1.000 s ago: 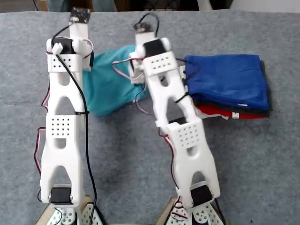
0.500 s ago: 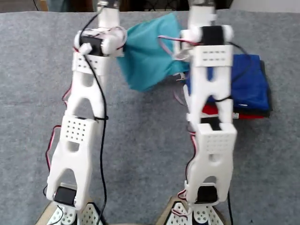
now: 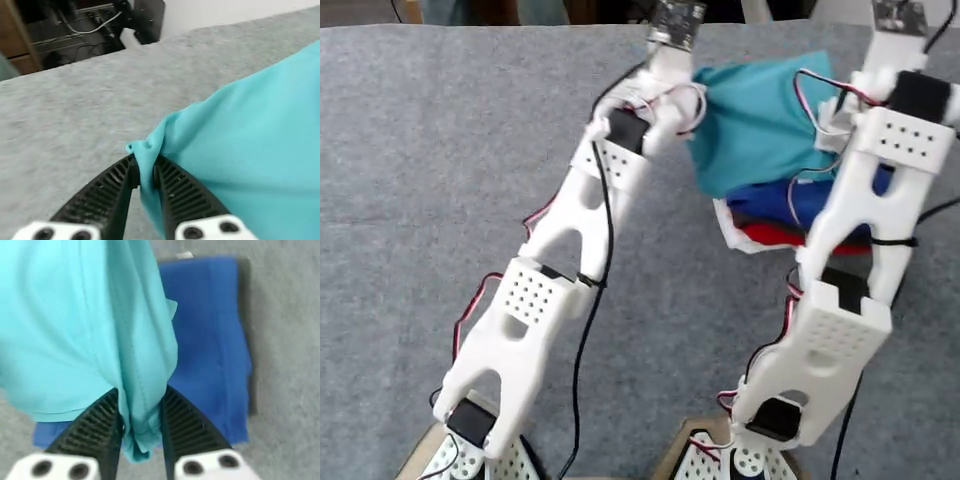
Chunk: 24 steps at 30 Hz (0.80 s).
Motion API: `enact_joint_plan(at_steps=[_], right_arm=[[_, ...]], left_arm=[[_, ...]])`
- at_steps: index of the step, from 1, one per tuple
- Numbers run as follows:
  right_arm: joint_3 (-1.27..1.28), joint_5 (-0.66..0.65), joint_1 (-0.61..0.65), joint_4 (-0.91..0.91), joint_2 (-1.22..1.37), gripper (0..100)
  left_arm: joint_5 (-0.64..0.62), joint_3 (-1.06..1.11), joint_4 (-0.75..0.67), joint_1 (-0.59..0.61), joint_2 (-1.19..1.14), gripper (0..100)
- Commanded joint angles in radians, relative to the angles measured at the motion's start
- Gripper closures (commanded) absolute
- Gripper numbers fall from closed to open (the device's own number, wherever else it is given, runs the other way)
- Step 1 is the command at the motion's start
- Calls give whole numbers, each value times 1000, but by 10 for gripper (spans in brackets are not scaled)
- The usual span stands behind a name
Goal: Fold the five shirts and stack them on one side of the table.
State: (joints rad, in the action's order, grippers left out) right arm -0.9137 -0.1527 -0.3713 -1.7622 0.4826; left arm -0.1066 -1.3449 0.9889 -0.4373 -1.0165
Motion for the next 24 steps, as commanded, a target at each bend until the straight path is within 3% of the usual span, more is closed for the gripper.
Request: enact_joint_plan(at_steps=[1, 11, 16, 24], right_arm=[[24, -37, -64, -3, -70, 984], [38, -35, -114, 2, -70, 984], [39, -28, -129, -2, -70, 973], [41, 20, -173, -3, -71, 666]], left_arm=[[-14, 27, -64, -25, 71, 970], [-189, 53, -120, -30, 71, 965], [-233, 45, -86, -7, 81, 865], [-250, -116, 101, 154, 81, 863]])
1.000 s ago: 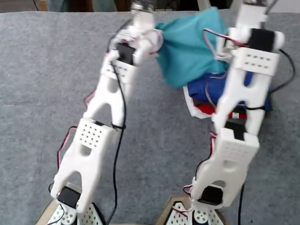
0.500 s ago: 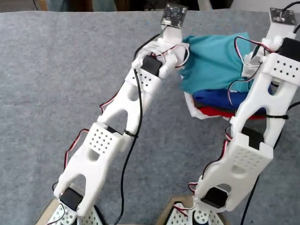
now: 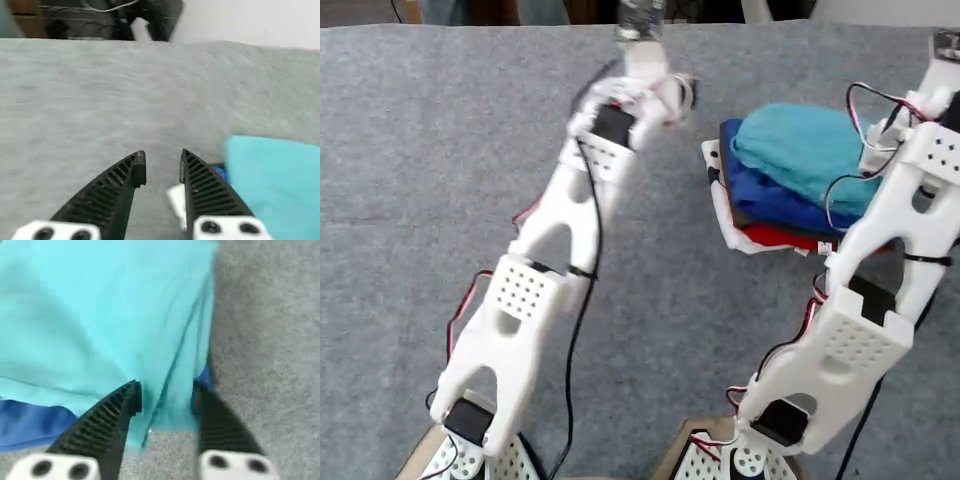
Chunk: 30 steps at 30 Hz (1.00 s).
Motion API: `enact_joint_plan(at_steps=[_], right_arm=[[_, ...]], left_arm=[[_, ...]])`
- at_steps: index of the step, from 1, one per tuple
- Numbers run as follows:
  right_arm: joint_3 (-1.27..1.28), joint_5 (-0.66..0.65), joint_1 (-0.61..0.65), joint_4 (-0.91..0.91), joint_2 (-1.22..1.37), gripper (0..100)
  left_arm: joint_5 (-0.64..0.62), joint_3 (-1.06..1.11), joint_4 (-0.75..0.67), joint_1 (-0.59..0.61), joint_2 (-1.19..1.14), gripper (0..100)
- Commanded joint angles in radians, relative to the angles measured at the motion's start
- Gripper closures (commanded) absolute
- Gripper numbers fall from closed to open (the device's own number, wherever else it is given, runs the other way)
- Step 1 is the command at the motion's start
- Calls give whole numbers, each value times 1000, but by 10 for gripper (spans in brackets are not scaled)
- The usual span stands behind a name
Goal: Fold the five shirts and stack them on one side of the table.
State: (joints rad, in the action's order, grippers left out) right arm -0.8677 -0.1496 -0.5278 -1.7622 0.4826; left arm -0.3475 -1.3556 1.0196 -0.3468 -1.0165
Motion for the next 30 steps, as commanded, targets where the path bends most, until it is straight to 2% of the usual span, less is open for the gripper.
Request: enact_joint_plan(at_steps=[1, 7, 9, 12, 13, 15, 16, 18, 20, 22, 25, 30], right_arm=[[-5, 18, -17, -3, -71, 643], [-15, 31, -6, -3, -93, 634], [-15, 71, 26, 0, -110, 715], [-8, 112, 75, 20, -116, 952], [-7, 114, 81, 20, -111, 993], [-7, 161, 81, 9, -90, 929], [-7, 193, 74, 8, -73, 932], [-7, 232, 54, 8, -21, 977], [-7, 239, 40, 8, 53, 979], [-7, 239, 35, 8, 145, 979], [-19, 236, 51, 2, 265, 982], [-87, 236, 104, 0, 206, 977]], left_arm=[[-9, -130, 104, 88, 81, 862], [-8, -311, 327, 272, 81, 862], [-6, -314, 396, 344, 84, 862], [51, -311, 539, 444, 112, 863], [86, -311, 594, 472, 121, 863], [167, -311, 707, 521, 137, 863], [209, -306, 746, 536, 138, 863], [276, -288, 746, 573, 144, 898], [322, -300, 744, 601, 155, 980], [345, -298, 746, 604, 178, 955], [342, -262, 746, 602, 253, 973], [342, -22, 746, 601, 499, 971]])
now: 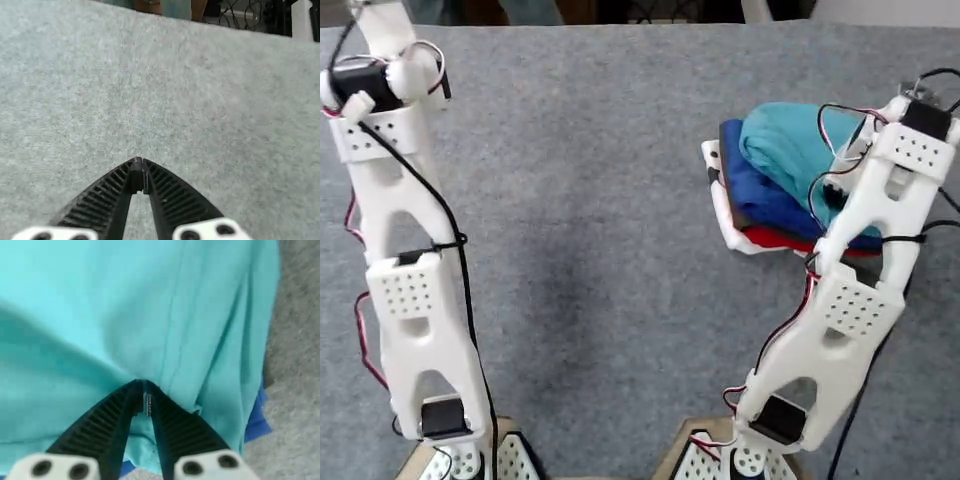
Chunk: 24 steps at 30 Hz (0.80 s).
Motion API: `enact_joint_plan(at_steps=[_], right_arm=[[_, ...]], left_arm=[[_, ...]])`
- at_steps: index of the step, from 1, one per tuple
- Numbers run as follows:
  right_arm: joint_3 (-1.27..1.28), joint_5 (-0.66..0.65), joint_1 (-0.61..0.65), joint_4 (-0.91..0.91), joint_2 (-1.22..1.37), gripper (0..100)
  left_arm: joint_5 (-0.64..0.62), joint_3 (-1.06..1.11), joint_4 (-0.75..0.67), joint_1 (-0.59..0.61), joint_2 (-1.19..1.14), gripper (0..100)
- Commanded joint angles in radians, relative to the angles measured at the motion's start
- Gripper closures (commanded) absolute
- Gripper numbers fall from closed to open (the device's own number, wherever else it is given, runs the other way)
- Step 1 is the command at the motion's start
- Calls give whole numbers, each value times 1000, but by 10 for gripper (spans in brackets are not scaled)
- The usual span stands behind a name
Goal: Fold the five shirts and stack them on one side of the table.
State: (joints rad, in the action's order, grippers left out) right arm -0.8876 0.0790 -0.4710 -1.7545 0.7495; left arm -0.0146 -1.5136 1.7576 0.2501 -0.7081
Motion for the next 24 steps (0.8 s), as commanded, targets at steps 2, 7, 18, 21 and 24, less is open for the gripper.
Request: enact_joint_plan(at_steps=[2, 7, 18, 21, 24], right_arm=[[-74, -2, 92, -11, -120, 977], [-8, -51, 192, -12, -341, 977], [469, -57, 307, -8, -1004, 977], [641, -57, 310, -6, -1170, 977], [834, -87, 311, -5, -1323, 977]], left_arm=[[9, 334, 8, 2, 328, 971], [17, 937, -14, -27, 727, 971], [152, 2140, -408, -27, 1636, 971], [176, 2397, -514, -25, 1896, 968], [221, 2595, -560, -27, 2145, 967]])
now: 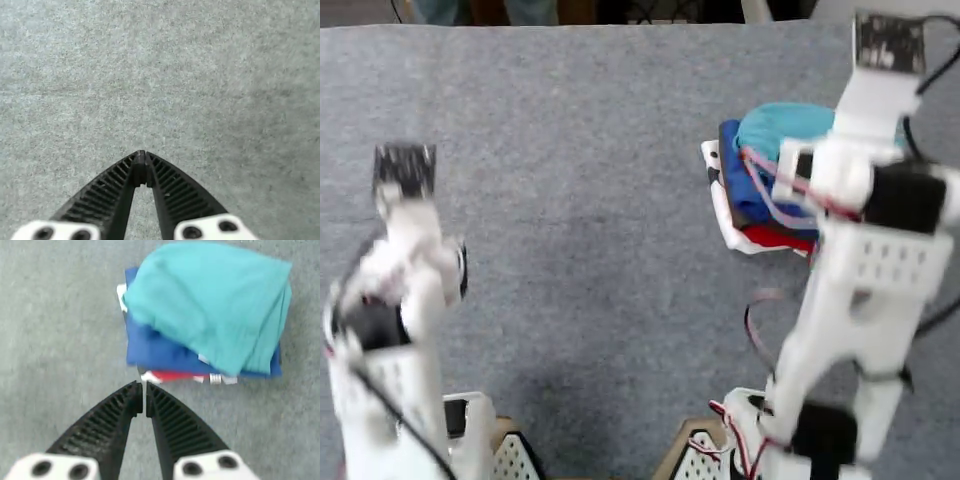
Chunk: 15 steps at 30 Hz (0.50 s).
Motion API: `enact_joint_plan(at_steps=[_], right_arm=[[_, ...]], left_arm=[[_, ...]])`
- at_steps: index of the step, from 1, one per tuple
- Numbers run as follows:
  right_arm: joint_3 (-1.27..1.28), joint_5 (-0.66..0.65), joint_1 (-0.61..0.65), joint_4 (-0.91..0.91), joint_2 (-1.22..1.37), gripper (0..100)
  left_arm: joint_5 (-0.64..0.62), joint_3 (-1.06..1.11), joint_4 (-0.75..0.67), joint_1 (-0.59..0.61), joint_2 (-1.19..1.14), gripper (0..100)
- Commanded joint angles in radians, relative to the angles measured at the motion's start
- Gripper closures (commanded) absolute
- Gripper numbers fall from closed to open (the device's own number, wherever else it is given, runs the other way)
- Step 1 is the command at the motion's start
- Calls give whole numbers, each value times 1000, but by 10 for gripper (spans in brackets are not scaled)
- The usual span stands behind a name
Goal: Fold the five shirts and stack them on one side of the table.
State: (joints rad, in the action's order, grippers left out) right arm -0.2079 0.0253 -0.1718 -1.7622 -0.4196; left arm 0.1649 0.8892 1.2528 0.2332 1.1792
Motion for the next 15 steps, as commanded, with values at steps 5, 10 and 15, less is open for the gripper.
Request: enact_joint_plan(at_steps=[5, 10, 15], right_arm=[[496, -276, 12, 38, -409, 980], [877, -327, 12, 210, -699, 980], [1299, -327, 12, 423, -995, 980]], left_arm=[[117, 455, -43, -4, 631, 967], [118, 521, -14, -2, 588, 967], [123, 567, 2, -5, 578, 967]])
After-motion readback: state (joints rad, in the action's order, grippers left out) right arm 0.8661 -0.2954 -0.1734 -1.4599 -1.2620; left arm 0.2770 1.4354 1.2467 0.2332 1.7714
